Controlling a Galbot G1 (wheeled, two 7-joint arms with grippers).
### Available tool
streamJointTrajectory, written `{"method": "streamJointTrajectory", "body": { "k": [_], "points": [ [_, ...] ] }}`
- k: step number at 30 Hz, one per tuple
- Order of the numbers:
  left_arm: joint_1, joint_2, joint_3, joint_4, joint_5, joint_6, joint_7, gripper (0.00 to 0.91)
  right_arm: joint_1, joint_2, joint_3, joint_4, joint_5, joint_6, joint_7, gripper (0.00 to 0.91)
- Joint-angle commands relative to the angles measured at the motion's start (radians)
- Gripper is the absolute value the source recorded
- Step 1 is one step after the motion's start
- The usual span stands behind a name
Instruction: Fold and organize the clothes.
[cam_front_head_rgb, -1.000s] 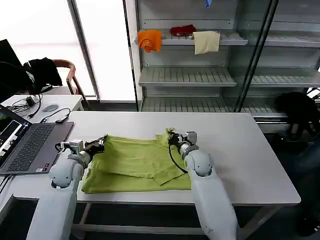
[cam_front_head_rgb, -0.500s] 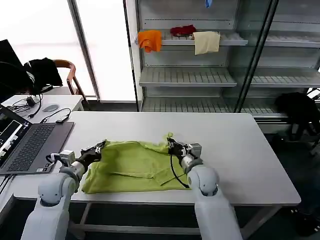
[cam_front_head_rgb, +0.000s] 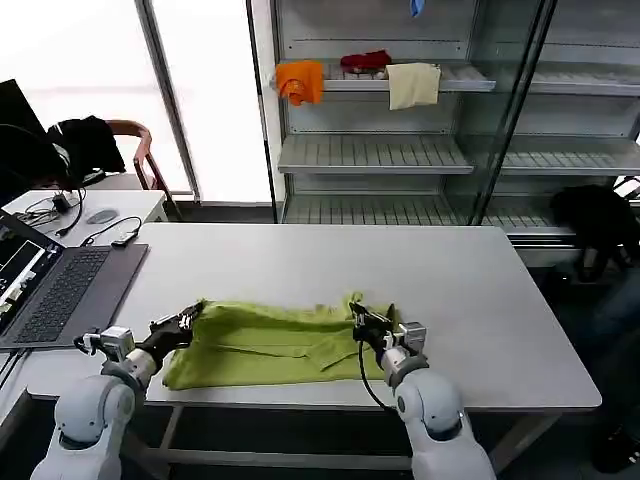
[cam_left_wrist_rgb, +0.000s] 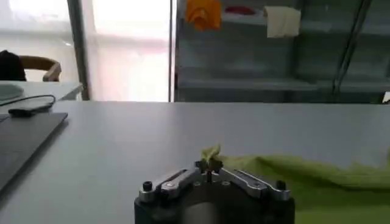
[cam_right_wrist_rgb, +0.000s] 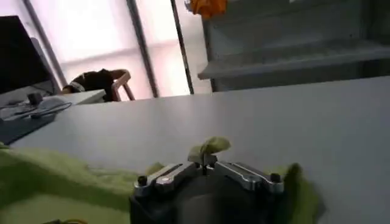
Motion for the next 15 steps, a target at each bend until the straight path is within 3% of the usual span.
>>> {"method": "streamJointTrajectory", "body": {
  "k": [1, 9, 15],
  "points": [
    [0.048, 0.004, -0.015, -0.031, 0.023, -0.010, 0.014, 0.030, -0.062, -0.013, 0.005, 0.049, 0.004, 0.000, 0.002, 0.000],
    [0.053, 0.013, -0.016, -0.027, 0.120, -0.040, 0.034, 0.040, -0.068, -0.012, 0.007, 0.049, 0.002, 0.001, 0.003, 0.000],
    [0.072, 0.018, -0.009, -0.038, 0.209, -0.068, 0.066, 0.151, -0.070, -0.014, 0.002, 0.045, -0.010, 0.001, 0.006, 0.000]
  ]
}}
